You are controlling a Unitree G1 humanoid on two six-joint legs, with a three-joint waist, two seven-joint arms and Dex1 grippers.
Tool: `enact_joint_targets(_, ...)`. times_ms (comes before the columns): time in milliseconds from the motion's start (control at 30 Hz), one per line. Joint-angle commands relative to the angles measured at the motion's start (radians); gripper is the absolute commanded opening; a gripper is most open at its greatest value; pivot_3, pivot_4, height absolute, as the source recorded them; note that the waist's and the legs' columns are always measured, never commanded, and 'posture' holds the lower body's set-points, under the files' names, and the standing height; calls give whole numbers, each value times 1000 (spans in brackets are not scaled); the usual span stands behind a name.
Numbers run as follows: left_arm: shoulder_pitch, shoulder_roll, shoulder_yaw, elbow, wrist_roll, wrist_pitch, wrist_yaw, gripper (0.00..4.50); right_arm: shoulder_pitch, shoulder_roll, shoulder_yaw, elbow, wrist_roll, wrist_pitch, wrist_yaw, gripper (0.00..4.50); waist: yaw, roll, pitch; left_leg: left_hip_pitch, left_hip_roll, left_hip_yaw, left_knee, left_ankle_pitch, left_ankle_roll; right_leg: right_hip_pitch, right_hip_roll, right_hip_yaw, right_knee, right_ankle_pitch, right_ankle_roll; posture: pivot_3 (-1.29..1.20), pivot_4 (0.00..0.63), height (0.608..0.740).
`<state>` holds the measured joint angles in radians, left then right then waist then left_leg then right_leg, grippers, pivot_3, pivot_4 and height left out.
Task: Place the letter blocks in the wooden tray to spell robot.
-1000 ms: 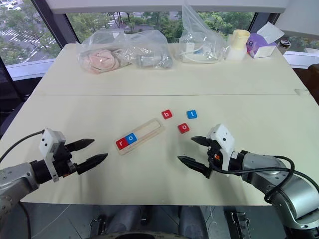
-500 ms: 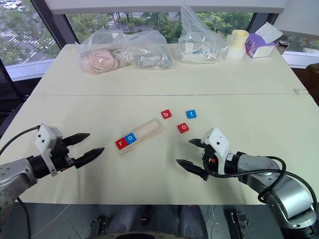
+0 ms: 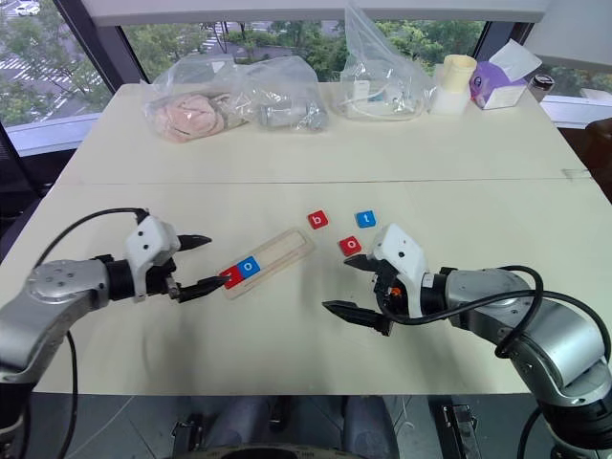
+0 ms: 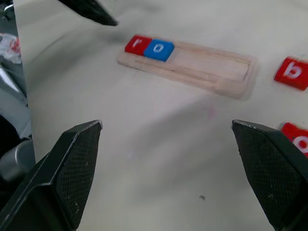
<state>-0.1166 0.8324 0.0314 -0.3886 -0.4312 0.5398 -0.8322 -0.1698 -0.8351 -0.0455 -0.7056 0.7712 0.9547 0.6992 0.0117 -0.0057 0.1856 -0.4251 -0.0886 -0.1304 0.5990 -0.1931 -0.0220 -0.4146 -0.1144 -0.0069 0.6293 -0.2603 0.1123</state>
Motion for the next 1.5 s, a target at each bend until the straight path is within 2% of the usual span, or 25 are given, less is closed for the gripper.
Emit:
enact_joint_targets(33,-30,-34,-36,12,23,-19,3,4500,10,7,4,-44,0,-19,-11,4417,1,0,0,0,0,0,0,0,0,0,0,0,0,0,0,0,150,740)
enact_joint_targets(367,-25,-75,-71,31,98,-42,23,4500,64,11,7,-65,-16,-53,-36,4417,1,0,0,0,1,-1,8,0,0,3,1,0,1,1,-1,0,150,740)
enact_joint_targets(867,-29,-135,-192,186,236,-83,34,4500,-50,43,40,-50,-1,12,-93,4417,4,1,-1,0,0,-1,11,0,0,5,1,0,2,1,0,0,150,740)
enact_joint_targets(967,-22,-140,-191,207,241,-103,28,3673,-57,42,39,-52,3,22,-103,4500,4,2,-1,0,0,-1,12,0,0,6,0,0,2,1,0,0,150,740)
enact_joint_targets(1000,-21,-140,-190,212,244,-110,27,3255,-56,40,35,-52,4,24,-105,4500,4,2,-1,1,0,-1,12,0,0,6,0,0,2,2,0,0,150,740)
enact_joint_targets(1033,-19,-139,-190,216,245,-115,26,3134,-55,38,32,-51,4,25,-105,4500,4,2,-1,1,0,-2,12,0,0,6,0,0,2,2,0,0,150,740)
enact_joint_targets(1167,-32,-132,-191,247,252,-160,5,3134,-36,28,16,-44,-1,21,-100,4500,3,4,-2,1,0,-2,12,0,0,7,0,0,2,2,0,0,150,740)
enact_joint_targets(1267,-87,-116,-188,294,243,-241,-71,3134,-2,15,-7,-21,-22,7,-96,4500,5,4,-2,2,0,-2,12,0,0,7,0,0,2,2,0,0,150,740)
enact_joint_targets(1367,-167,-75,-206,358,237,-392,-230,3134,42,6,-54,1,-22,-5,-84,4500,3,3,-2,1,0,-2,12,0,0,6,1,0,2,3,-1,0,150,740)
enact_joint_targets(1500,-271,-39,-286,502,309,-608,-400,3134,100,-10,-84,23,-56,-39,-73,4500,2,3,-2,-1,0,-1,12,0,0,4,1,0,1,2,-1,0,150,740)
